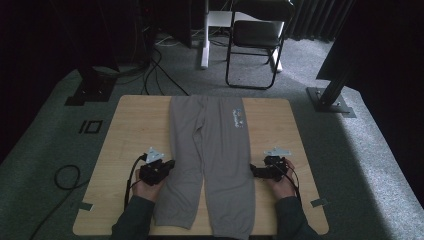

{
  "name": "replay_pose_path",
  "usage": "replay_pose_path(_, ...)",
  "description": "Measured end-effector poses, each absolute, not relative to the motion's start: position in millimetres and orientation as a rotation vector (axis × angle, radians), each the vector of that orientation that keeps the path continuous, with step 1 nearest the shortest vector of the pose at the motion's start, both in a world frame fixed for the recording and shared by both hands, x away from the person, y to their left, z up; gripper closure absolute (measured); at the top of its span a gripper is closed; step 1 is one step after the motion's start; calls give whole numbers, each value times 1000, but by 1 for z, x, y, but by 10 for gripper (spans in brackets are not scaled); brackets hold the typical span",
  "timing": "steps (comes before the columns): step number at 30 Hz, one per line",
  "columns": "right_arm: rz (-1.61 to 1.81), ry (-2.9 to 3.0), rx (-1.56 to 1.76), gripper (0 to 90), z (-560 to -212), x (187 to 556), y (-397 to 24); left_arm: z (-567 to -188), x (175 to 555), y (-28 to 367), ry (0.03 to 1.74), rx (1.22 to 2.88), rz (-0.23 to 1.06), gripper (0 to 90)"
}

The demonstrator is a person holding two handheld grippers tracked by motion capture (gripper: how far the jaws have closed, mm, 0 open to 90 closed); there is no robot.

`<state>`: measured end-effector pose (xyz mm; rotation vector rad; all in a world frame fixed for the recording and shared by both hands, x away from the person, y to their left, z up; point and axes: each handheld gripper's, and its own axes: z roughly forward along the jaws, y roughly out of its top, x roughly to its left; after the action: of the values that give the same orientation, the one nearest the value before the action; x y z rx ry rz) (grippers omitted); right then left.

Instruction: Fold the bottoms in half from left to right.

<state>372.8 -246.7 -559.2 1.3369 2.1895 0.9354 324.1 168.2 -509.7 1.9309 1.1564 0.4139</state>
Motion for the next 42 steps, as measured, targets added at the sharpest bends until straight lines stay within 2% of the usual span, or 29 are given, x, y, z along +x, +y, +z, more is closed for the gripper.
replay_pose_path(10,936,2190,1336,112,-559,373,-247,-474,343,81,896,2019,354,897)
replay_pose_path(18,936,2188,1338,112,-559,373,-247,-475,355,20,795,2052,255,897)
replay_pose_path(19,936,2188,1339,112,-559,373,-247,-481,358,15,801,2068,244,890)
replay_pose_path(21,937,2189,1337,113,-559,373,-247,-488,363,13,805,2079,192,776)
replay_pose_path(22,935,2190,1337,113,-559,373,-247,-490,364,14,806,2085,191,712)
replay_pose_path(25,935,2186,1341,112,-559,372,-247,-489,364,24,816,2050,164,625)
replay_pose_path(28,926,2182,1351,112,-559,372,-246,-483,359,43,826,2030,224,587)
replay_pose_path(29,906,2197,1361,134,-557,371,-246,-482,358,51,840,2024,254,581)
replay_pose_path(32,919,2191,1332,344,-545,364,-240,-481,353,81,898,1998,344,570)
replay_pose_path(35,1021,2220,1264,473,-531,357,-228,-488,350,113,972,1974,420,566)
replay_pose_path(37,1086,2245,1214,500,-524,352,-215,-496,348,133,1034,1954,445,566)
replay_pose_path(42,1134,2358,1048,494,-516,342,-170,-522,341,175,1165,1937,499,565)
